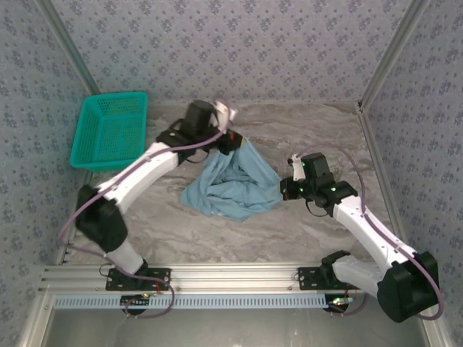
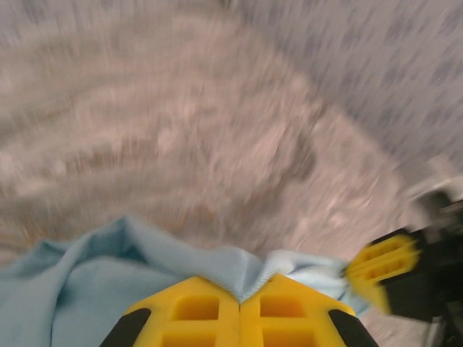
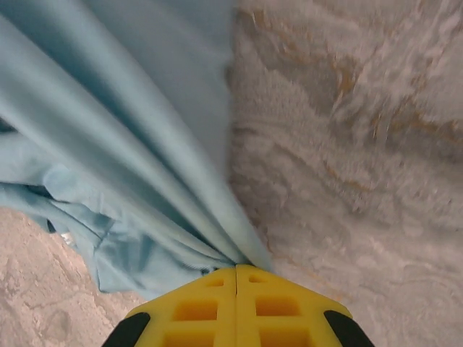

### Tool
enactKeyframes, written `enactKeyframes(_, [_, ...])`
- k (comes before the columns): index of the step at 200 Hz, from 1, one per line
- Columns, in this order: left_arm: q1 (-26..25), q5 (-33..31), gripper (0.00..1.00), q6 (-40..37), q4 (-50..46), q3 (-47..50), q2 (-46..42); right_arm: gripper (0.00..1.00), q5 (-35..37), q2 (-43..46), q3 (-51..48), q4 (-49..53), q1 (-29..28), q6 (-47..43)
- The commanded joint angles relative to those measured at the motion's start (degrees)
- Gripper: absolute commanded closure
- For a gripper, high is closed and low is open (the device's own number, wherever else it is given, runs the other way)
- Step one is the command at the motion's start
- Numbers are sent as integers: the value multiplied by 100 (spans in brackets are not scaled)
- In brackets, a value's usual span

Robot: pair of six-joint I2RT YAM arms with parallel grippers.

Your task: Fold the inside-out t-shirt

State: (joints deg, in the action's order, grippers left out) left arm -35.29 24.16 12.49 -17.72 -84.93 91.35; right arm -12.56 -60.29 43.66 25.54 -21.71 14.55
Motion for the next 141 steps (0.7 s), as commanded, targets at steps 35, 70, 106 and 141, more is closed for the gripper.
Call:
enactKeyframes(35, [447,561,100,946,-254,-266,-703,100,558,232,649,-189,230,-463])
enactKeyframes(70, [556,1550,100,1811,245,14,-784,95,1280,-630,1086,365,449,-207])
enactKeyframes(106, [566,1550,100,1862,317,278,-649,78,1566,-641,1117,229,-75,-763])
enactKeyframes(141, [566,1708,100,1905,417,259,-470,67,1103,-92,622,-571,-875,-1300])
